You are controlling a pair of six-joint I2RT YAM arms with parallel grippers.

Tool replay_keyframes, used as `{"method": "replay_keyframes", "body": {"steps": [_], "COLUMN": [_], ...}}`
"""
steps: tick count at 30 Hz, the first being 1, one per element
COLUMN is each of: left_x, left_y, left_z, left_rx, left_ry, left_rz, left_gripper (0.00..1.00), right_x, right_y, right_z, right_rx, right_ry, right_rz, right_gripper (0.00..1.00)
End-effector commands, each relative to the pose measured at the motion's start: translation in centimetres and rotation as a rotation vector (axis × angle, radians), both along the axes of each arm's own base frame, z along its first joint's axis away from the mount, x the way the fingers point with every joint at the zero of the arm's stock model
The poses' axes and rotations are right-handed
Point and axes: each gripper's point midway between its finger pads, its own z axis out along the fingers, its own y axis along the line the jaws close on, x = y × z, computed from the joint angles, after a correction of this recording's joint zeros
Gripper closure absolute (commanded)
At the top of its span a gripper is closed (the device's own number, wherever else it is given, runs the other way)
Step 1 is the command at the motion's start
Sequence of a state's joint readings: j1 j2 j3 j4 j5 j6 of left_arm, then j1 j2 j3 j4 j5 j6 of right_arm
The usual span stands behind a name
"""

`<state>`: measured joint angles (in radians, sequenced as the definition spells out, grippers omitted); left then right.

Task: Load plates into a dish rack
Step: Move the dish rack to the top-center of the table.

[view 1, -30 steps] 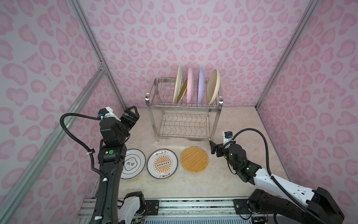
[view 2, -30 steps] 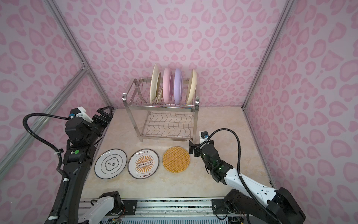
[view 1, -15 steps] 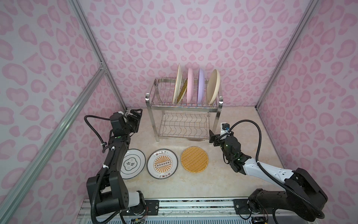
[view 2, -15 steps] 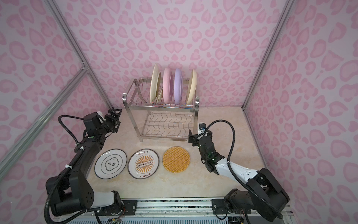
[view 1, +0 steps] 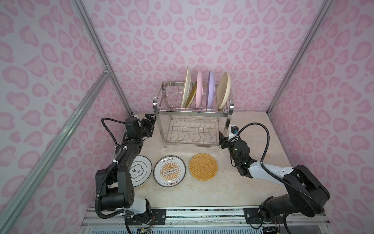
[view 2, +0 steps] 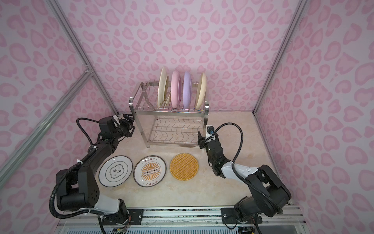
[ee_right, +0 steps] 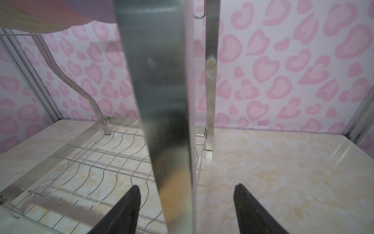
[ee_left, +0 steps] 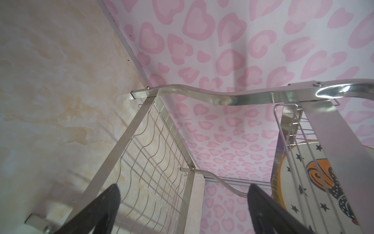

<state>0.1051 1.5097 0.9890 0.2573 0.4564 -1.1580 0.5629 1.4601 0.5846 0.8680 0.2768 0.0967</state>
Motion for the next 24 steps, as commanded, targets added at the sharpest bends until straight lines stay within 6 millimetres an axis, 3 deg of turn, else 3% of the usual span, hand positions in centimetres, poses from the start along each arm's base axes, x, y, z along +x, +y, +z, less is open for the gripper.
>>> {"method": "replay_keyframes", "body": {"steps": [1, 6, 9, 12, 21, 24], "left_x": [0.4, 1.0, 1.3, 1.7, 2.9, 3.5], "left_y": [-1.5, -2.8, -3.7, -5.0, -9.3, -10.6], "left_z": [-0.2, -1.1, -1.5, -2.0, -3.0, -3.1], "left_rx": [0.0, -0.009, -0.008, -0.002, 0.004, 0.001], "left_ry": [-0.023, -0.005, 0.002, 0.013, 0.029, 0.031], "left_rz": [-0.059, -0.088, -0.106, -0.132, -0.201, -0.219], "left_gripper": [0.01, 0.01, 0.01, 0.01, 0.01, 0.01], "right_x": [0.4, 0.6, 0.6, 0.6, 0.0, -0.2], "right_y": [0.2, 0.1, -0.5, -1.5, -5.0, -6.3], "right_z": [0.8, 0.4, 0.5, 0.7, 1.0, 1.1], "right_rx": [-0.031, -0.069, -0.065, -0.051, -0.032, -0.017], "right_ry": [-0.042, -0.054, -0.067, -0.078, -0.091, -0.093], "right_rz": [0.001, -0.007, -0.025, -0.04, -0.1, -0.12], "right_gripper": [0.4, 0.46, 0.55, 0.68, 0.76, 0.85]}}
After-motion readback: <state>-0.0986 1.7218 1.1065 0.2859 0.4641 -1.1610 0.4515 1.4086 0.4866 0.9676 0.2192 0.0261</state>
